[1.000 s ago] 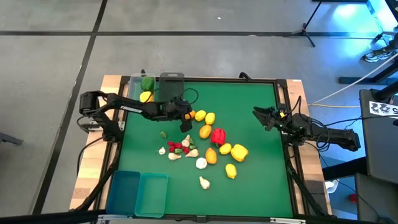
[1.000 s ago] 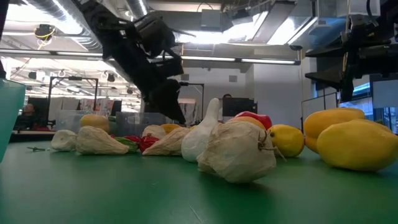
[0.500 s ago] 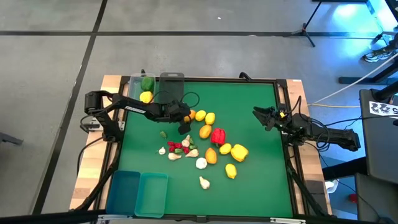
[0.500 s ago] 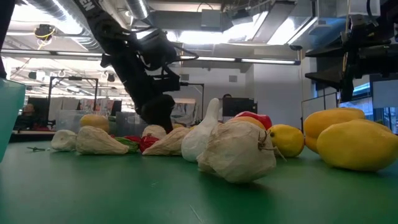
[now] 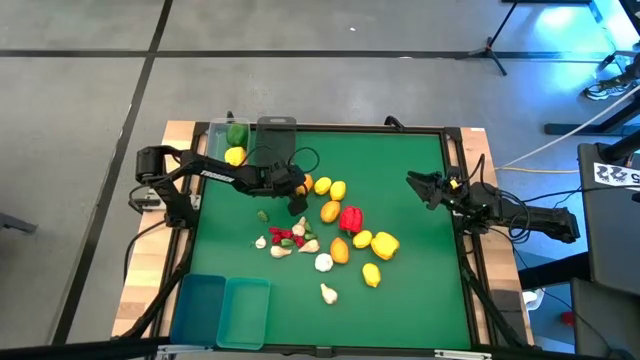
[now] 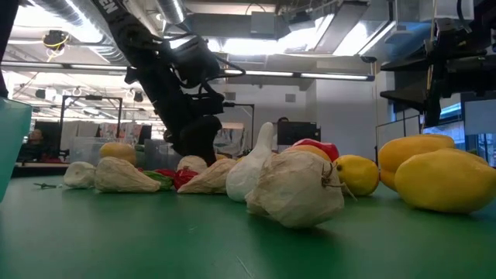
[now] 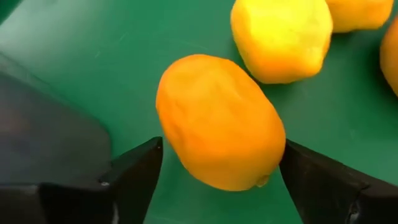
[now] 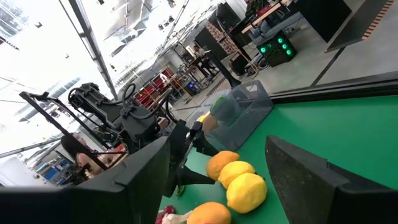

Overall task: Sort produce into baskets
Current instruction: Put the lemon into the black bin

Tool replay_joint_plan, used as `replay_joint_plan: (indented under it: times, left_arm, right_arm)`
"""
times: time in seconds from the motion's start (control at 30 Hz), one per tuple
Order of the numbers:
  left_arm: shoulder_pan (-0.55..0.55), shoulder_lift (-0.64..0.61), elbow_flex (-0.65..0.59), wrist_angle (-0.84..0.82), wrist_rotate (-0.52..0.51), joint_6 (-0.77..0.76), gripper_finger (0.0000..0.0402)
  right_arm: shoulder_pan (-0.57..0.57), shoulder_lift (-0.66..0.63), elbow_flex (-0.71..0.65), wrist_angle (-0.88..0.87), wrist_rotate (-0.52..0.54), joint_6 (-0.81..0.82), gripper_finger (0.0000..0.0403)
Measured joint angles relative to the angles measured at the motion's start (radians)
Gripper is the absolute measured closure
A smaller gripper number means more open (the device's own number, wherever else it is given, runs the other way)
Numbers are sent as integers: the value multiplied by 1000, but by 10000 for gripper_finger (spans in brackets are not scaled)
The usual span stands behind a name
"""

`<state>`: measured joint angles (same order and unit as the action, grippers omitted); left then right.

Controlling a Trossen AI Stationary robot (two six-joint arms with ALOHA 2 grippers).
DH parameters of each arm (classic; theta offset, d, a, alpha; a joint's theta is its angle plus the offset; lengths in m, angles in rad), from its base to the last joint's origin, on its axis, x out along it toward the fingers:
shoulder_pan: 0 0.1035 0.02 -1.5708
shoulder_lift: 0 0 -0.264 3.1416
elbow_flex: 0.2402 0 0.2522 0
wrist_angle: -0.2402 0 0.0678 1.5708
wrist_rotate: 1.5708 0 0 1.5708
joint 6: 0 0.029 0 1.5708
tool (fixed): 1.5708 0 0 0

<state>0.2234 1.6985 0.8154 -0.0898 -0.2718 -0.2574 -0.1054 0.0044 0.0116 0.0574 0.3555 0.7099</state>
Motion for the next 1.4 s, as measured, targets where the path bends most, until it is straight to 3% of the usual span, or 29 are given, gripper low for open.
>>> replay_joint_plan:
  times: [0.5, 0.77, 1.17, 1.4]
  left_arm:
    - [-60, -1, 0, 4, 0, -158, 168]
    - [-115, -32, 2, 3, -1, -229, 175]
    - [-144, -175, 6, 1, -40, -318, 175]
    - [-198, -220, 6, -5, 107, -274, 175]
  right_arm:
    - [0, 0, 0, 0, 0, 18, 142]
    - [0, 0, 0, -3, 0, 18, 142]
    - [0, 7, 0, -3, 0, 17, 142]
    - [0, 7, 0, -3, -16, 31, 142]
